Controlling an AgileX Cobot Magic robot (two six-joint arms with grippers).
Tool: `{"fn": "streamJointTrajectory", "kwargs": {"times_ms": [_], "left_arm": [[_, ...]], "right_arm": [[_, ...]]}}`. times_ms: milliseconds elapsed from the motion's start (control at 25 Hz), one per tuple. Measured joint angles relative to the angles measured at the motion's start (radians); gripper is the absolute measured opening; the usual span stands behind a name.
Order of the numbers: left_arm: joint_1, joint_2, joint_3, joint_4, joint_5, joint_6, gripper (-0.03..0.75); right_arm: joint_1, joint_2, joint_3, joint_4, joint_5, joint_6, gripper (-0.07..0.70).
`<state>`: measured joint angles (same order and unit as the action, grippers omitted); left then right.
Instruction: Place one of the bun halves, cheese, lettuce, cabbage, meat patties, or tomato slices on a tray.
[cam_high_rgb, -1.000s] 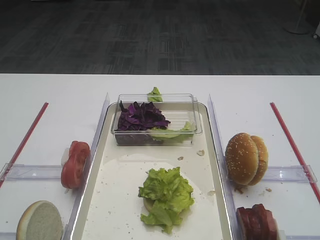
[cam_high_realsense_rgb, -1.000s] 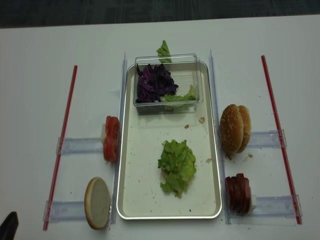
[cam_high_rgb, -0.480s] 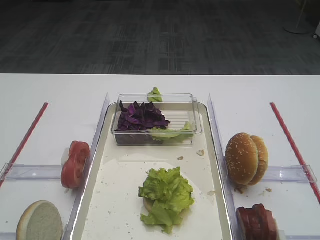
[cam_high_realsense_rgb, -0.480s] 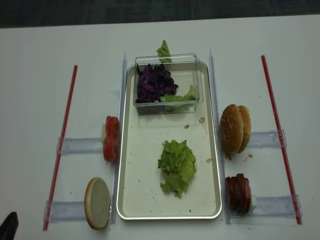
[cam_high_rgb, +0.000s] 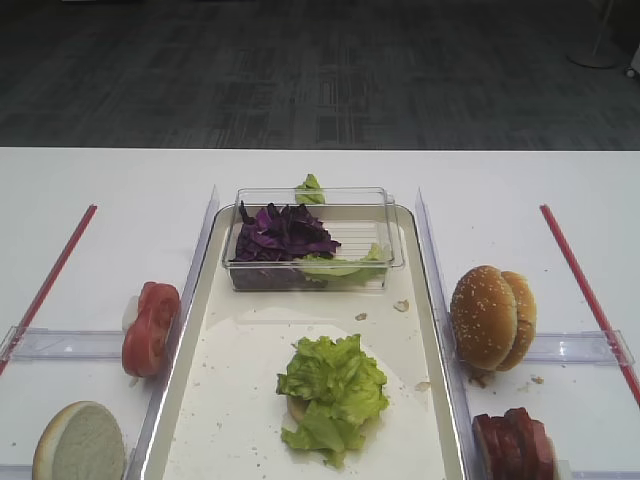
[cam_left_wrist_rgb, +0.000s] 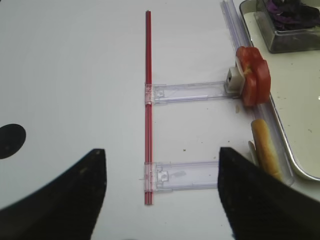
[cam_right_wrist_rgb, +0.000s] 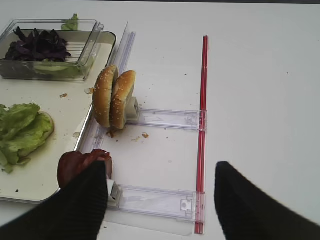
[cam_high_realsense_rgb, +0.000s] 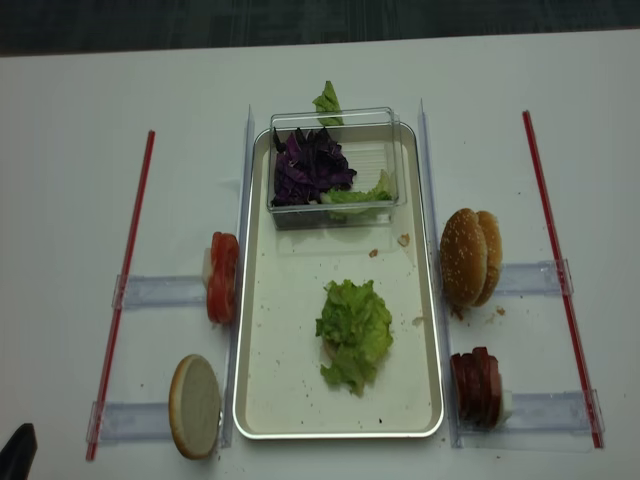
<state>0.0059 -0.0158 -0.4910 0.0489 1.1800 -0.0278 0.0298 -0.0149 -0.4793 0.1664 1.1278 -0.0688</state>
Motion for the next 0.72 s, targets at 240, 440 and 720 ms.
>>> {"fn": "streamJointTrajectory", "kwargs": {"times_ms": [240, 440, 720], "left_arm": [[0.0, 0.0, 0.0, 0.0, 0.0, 0.0, 0.439], [0.0, 0.0, 0.0, 0.0, 0.0, 0.0, 0.439], [0.0, 0.0, 0.0, 0.0, 0.0, 0.0, 0.439]], "right_arm": [[0.0, 0.0, 0.0, -0.013, 0.0, 0.0, 0.483], [0.0, 0.0, 0.0, -0.036, 0.0, 0.0, 0.481], [0.0, 0.0, 0.0, -0.074, 0.0, 0.016, 0.481]]}}
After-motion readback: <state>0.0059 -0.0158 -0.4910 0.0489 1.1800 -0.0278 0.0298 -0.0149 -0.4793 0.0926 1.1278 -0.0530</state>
